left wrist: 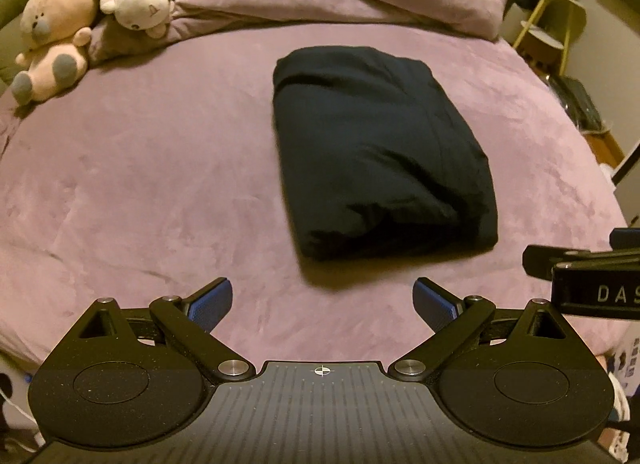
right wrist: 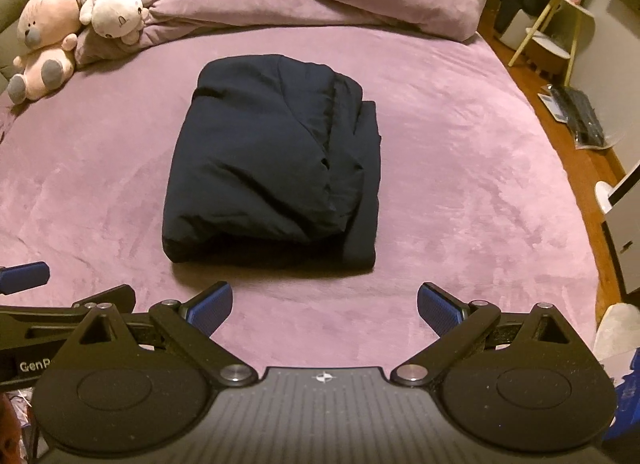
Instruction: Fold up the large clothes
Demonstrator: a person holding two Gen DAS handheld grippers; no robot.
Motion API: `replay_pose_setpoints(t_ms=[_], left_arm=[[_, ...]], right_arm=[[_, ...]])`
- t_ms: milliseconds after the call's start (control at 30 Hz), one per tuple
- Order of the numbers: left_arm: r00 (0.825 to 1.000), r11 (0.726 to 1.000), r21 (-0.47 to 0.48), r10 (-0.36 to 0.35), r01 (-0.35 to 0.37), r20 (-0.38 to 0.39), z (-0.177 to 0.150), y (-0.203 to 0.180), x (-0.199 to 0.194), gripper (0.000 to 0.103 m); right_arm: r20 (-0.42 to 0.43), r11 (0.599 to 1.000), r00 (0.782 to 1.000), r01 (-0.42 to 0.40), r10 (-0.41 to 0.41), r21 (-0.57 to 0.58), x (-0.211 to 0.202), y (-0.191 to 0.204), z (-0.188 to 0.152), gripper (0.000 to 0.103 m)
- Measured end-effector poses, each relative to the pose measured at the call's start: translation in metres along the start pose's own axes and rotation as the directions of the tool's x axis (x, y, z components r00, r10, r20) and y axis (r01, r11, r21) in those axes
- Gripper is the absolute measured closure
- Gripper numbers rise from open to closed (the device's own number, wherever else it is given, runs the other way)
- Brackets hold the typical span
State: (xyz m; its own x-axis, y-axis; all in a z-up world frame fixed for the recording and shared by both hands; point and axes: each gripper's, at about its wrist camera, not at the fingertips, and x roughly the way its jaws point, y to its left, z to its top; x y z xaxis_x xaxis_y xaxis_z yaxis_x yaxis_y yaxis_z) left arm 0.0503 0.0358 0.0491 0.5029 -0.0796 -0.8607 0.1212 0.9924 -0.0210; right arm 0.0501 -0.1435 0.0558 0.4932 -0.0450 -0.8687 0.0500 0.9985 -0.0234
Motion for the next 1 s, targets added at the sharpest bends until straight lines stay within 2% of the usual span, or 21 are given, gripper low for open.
replay_pose_setpoints(t_ms=[167,367,1000], left_arm=[[1.0,1.0,-0.026,0.017,-0.017,-0.003,0.0004,0.0032,-0.0022,0.003],[0.999,0.999,-0.012,0.04,-0.04,-0.007,0.0024,-0.0003,-0.0007,0.003],[0.999,1.0,-0.008,0.013,-0.013,-0.033,0.005,-0.002,0.0041,0.003]], right_arm=[[-0.011,1.0,1.0,0.006,-0.005,0.024,0.002,-0.0051,0.0038,0.004],[-0.012,1.0,1.0,0.004,-0.004,0.013,0.0033,-0.0057,0.0062,0.004],[-0.021,1.0,1.0,-0.006,0.006,0.024,0.0043,-0.0098,0.0053,0.004]])
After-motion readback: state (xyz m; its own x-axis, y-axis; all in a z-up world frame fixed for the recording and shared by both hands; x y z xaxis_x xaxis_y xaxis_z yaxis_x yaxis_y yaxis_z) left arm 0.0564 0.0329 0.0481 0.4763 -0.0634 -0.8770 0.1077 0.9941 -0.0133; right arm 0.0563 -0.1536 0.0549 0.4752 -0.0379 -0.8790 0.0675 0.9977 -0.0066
